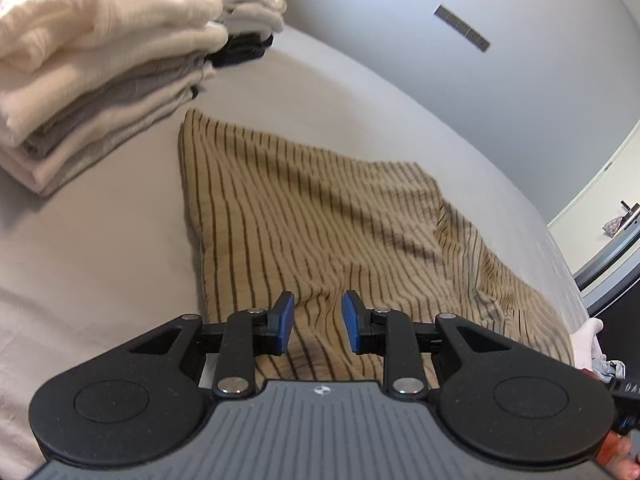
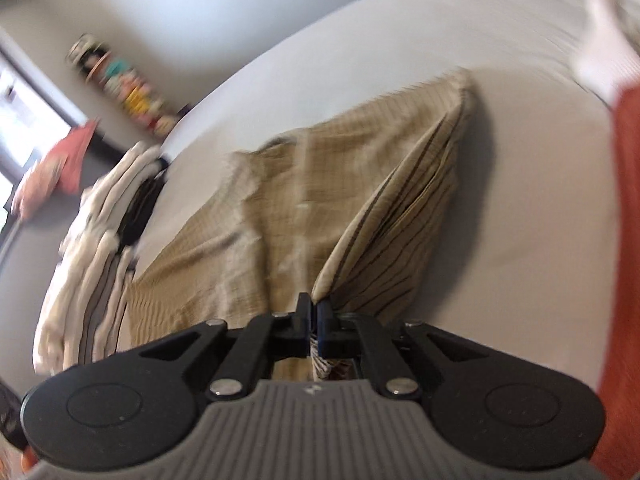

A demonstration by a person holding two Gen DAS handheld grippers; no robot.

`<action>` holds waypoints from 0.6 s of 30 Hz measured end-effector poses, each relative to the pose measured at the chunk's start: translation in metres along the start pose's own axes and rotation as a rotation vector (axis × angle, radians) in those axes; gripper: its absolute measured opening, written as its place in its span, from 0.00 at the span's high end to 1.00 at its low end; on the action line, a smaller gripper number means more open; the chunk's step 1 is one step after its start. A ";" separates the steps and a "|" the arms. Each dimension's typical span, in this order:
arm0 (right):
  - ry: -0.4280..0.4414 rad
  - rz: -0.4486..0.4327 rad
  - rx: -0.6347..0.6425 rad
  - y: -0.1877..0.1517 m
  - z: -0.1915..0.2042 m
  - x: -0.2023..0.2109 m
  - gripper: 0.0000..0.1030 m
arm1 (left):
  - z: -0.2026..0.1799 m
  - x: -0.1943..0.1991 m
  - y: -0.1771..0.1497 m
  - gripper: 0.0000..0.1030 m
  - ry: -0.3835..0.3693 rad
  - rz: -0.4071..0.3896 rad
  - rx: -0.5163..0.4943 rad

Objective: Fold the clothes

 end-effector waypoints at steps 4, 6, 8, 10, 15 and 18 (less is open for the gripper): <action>0.037 0.064 0.127 -0.009 0.043 -0.014 0.97 | 0.008 -0.004 -0.003 0.71 -0.014 0.027 0.033; 0.063 0.101 0.185 -0.016 0.064 -0.021 0.97 | 0.011 -0.005 -0.003 0.71 -0.015 0.033 0.043; 0.090 0.153 0.237 -0.028 0.084 -0.031 0.97 | 0.014 -0.006 -0.003 0.71 -0.012 0.038 0.048; 0.115 0.210 0.284 -0.042 0.102 -0.041 0.97 | 0.016 -0.005 -0.003 0.71 -0.008 0.039 0.054; 0.143 0.352 0.387 -0.084 0.130 -0.058 0.97 | 0.019 -0.004 -0.001 0.71 -0.005 0.039 0.064; 0.141 0.414 0.418 -0.103 0.134 -0.066 0.97 | 0.020 -0.004 -0.001 0.71 -0.006 0.042 0.064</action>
Point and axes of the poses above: each gripper's, at about its wrist camera, not at the fingertips, and x roughly against the way its jaws point, z to its left, y to its top, the point moved 5 cm from there along -x, roughly the way its jaws point, and after that the axes turned 9 degrees about -x, right-handed, at the moved point
